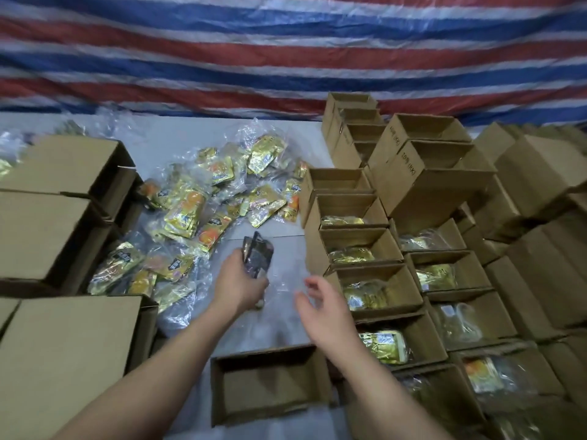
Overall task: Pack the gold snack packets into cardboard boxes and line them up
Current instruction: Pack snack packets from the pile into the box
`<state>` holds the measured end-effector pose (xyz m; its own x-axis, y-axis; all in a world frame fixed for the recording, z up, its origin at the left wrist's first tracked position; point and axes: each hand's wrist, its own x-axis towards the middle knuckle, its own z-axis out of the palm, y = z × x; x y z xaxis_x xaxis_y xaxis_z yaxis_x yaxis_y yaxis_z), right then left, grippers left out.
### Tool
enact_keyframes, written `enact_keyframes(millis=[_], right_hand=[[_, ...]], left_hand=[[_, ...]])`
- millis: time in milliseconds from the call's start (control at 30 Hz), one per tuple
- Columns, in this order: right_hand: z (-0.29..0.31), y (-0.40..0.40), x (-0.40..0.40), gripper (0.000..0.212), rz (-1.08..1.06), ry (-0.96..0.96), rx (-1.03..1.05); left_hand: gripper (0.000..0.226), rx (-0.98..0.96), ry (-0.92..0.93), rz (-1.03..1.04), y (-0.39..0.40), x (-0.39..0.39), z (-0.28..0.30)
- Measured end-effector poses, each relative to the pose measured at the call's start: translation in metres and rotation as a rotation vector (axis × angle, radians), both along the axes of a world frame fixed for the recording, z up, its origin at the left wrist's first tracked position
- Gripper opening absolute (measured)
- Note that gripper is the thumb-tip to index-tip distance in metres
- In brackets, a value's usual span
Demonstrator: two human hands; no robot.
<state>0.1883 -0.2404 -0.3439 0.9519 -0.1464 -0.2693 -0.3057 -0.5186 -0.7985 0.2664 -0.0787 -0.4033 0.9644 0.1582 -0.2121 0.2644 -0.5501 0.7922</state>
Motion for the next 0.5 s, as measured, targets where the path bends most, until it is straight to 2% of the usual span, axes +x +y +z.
enact_keyframes(millis=[100,167,233,333,433,500], right_hand=[[0.025,0.021,0.015,0.063,-0.049,0.112,0.325],[0.037,0.031,0.018,0.068,-0.043,0.107,0.544],[0.047,0.036,0.016,0.07,-0.061,0.072,0.687],[0.056,0.031,0.012,0.051,-0.067,0.049,0.817],[0.061,0.016,0.007,0.057,0.004,0.102,0.899],[0.062,0.006,0.002,0.056,0.04,0.112,0.886]], left_hand=[[0.033,-0.011,-0.268,-0.113,-0.014,-0.026,0.053],[0.033,-0.054,-0.341,-0.129,-0.024,-0.046,0.083],[0.031,-0.246,-0.261,-0.13,-0.031,-0.064,0.105],[0.04,-0.695,-0.021,-0.122,-0.035,-0.079,0.125],[0.057,-0.768,-0.017,-0.178,-0.028,-0.09,0.134],[0.057,-0.766,-0.025,-0.214,-0.02,-0.095,0.137]])
